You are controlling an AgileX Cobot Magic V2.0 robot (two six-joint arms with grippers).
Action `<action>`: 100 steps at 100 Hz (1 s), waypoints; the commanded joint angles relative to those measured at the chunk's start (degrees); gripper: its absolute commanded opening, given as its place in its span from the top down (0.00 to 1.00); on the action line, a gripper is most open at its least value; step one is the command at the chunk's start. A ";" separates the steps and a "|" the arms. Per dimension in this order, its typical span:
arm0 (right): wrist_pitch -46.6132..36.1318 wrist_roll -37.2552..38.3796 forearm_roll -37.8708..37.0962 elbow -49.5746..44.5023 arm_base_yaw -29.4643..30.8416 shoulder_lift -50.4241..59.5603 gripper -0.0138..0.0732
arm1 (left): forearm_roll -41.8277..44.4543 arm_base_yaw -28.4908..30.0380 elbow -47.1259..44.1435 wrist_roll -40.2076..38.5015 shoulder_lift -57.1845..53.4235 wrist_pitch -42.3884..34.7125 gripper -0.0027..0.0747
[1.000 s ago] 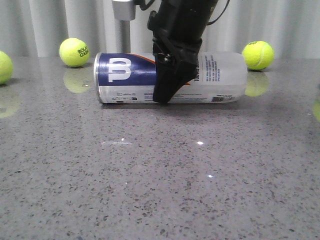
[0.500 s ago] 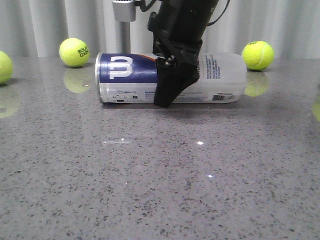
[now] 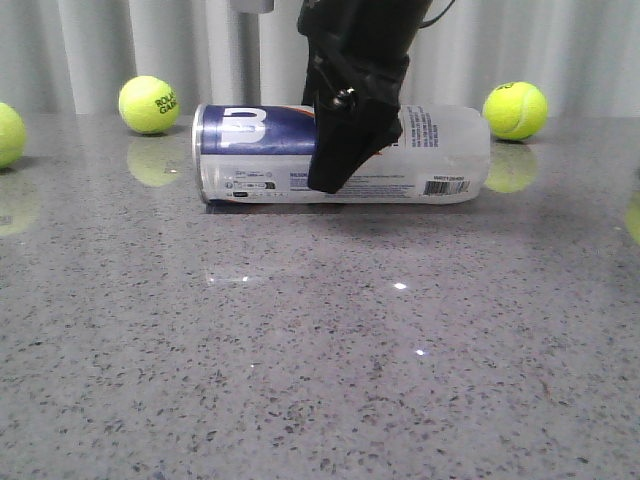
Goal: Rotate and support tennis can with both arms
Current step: 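Carry the can toward the table center and lower it on its side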
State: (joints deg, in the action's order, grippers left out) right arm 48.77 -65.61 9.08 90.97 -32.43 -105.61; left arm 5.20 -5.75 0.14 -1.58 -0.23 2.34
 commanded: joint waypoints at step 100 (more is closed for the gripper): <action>-0.20 -0.32 0.64 1.87 -0.04 5.66 0.09 | 0.05 -0.02 -2.67 -0.58 -2.21 -4.94 0.99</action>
State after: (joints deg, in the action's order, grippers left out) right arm 50.02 -65.72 9.08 90.97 -32.43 -103.46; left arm 5.20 -5.75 0.14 -1.58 -0.23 2.34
